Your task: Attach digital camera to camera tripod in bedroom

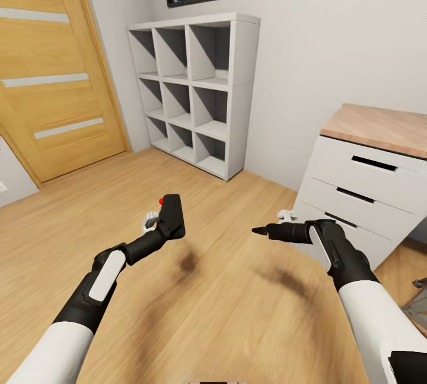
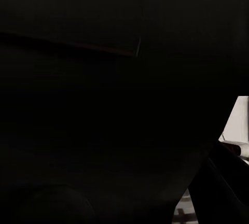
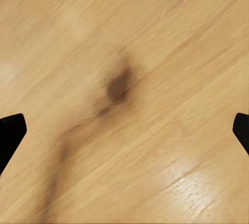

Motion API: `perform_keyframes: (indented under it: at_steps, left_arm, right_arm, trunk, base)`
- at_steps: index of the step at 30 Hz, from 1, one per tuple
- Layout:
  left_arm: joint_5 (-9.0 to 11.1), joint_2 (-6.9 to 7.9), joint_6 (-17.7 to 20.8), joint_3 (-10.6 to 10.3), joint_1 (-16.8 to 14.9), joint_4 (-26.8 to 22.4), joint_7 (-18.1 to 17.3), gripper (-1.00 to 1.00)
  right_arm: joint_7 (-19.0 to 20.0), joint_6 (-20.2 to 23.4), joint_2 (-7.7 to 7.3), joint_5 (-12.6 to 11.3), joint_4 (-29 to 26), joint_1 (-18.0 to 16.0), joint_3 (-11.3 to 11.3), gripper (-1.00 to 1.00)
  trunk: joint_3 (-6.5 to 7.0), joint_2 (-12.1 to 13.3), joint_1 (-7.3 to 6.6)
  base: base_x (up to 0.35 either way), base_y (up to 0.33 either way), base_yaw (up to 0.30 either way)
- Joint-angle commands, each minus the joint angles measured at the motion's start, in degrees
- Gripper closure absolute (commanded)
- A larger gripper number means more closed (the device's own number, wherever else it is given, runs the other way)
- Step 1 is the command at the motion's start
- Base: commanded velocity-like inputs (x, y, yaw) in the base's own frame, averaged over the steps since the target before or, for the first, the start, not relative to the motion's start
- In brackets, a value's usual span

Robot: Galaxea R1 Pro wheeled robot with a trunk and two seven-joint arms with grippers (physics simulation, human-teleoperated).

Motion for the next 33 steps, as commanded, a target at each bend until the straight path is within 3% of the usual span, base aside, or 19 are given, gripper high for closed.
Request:
perform_keyframes:
  at_steps: [1,33]
  left_arm:
    - [0.3,0.05,0.2,-0.1,0.0,0.0,-0.1,1.00]
    - [-0.5,-0.16,-0.1,-0.1,0.0,1.0,0.0,1.00]
  right_arm:
    - [-0.1,0.5,0.00,-0.5,0.0,0.0,-0.1,-1.00]
    - [0.0,0.5,0.02,-0.6,0.0,0.0,-0.1,-1.00]
  trunk:
    - [0.18,0.0,-0.03]
    - [7.27,0.4,-0.86]
  base:
    - [0.000,0.000,0.000]
    - [0.000,0.000,0.000]
